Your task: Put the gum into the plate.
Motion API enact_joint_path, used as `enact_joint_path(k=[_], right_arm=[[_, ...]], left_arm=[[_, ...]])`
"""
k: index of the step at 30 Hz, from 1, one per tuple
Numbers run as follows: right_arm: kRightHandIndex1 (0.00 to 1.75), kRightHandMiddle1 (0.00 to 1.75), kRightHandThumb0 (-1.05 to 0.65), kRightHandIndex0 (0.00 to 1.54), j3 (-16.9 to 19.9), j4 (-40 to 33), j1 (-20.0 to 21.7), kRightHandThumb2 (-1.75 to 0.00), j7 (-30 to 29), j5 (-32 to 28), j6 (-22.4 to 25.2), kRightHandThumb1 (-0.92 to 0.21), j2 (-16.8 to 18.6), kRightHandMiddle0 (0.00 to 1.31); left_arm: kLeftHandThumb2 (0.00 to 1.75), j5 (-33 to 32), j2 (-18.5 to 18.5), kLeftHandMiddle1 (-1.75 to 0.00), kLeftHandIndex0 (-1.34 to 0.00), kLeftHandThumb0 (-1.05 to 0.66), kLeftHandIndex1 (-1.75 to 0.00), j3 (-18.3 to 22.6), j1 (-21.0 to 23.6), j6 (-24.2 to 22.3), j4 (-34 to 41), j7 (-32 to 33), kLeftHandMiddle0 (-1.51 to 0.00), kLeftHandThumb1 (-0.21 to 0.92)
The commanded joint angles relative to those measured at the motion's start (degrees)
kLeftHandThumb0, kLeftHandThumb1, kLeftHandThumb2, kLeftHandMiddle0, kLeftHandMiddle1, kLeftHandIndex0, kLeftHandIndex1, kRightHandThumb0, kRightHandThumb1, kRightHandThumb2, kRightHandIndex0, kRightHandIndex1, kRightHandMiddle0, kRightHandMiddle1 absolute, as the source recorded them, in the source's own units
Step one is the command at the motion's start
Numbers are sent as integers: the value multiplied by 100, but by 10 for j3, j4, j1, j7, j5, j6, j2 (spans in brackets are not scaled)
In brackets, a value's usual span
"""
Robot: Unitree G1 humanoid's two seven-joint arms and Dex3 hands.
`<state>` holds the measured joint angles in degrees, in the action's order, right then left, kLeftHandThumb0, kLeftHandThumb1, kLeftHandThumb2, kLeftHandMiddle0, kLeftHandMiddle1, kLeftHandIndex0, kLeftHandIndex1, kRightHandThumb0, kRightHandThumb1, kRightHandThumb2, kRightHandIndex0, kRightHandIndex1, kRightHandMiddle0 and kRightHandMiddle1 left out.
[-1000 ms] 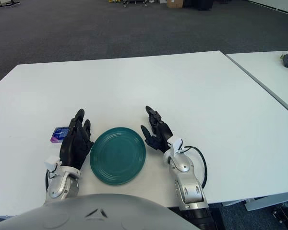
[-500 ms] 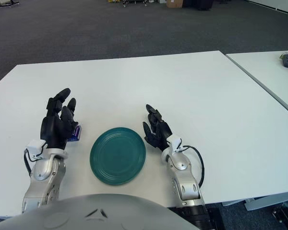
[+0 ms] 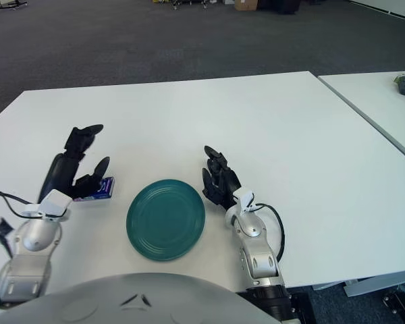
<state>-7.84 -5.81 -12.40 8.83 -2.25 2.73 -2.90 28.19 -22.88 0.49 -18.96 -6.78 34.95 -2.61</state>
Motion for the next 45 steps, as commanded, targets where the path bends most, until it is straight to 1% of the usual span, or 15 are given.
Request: enact_joint_path(k=[1,3,4,7,12,17,21,28,34,38,42,45], right_arm=[[1,35,-76,14,0,25,-8,-81,0,2,26,-92,-2,0],[1,35,-76,15,1,26,-7,-81,-1,1,27,-92,-1,0],[1,35,-76,15,2,26,-7,-81,-2,0,28,-92,-1,0],[1,37,-76,17,4,28,-6,-80,-2,0,27,-92,0,0],[2,40,-76,18,5,31,-6,-81,1,-1,24,-92,-3,0],[1,41,-76,18,6,32,-6,-82,3,-1,25,-92,-6,0],[1,39,-76,17,7,30,-7,-82,4,-1,29,-92,-9,0],[0,37,-77,17,7,28,-7,-83,14,-4,32,-92,-15,0],[0,36,-79,17,9,29,-7,-83,20,-6,34,-92,-18,0],[0,32,-80,16,11,28,-6,-83,25,-7,40,-92,-21,0],[1,32,-79,16,13,29,-5,-83,24,-6,40,-92,-20,0],[1,33,-79,16,15,34,-5,-83,23,-7,35,-92,-18,0]], left_arm=[[54,38,-62,-2,-7,-102,-99,10,36,39,-55,-22,-40,92],[53,54,-94,-1,-7,-102,-100,6,54,58,-93,-34,-40,92],[52,61,-111,-1,-7,-102,-100,3,58,63,-103,-49,-39,92],[51,67,-147,0,-7,-104,-101,-3,63,77,-118,-90,-37,92],[52,58,-186,0,-8,-105,-102,-9,66,104,-142,-141,-34,92],[52,47,-212,0,-5,-105,-101,-14,77,122,-167,-187,-31,92],[47,47,-220,0,-2,-105,-98,-21,87,119,-179,-219,-28,92],[38,48,-223,0,-2,-103,-96,-30,103,115,-203,-256,-25,92],[34,53,-221,0,-3,-103,-96,-44,120,120,-227,-271,-24,92],[34,56,-220,0,-3,-102,-95,-64,142,131,-262,-278,-22,92],[33,52,-219,0,-2,-101,-95,-77,159,140,-293,-282,-21,92],[33,49,-215,0,-2,-101,-94,-92,180,151,-338,-283,-21,92]])
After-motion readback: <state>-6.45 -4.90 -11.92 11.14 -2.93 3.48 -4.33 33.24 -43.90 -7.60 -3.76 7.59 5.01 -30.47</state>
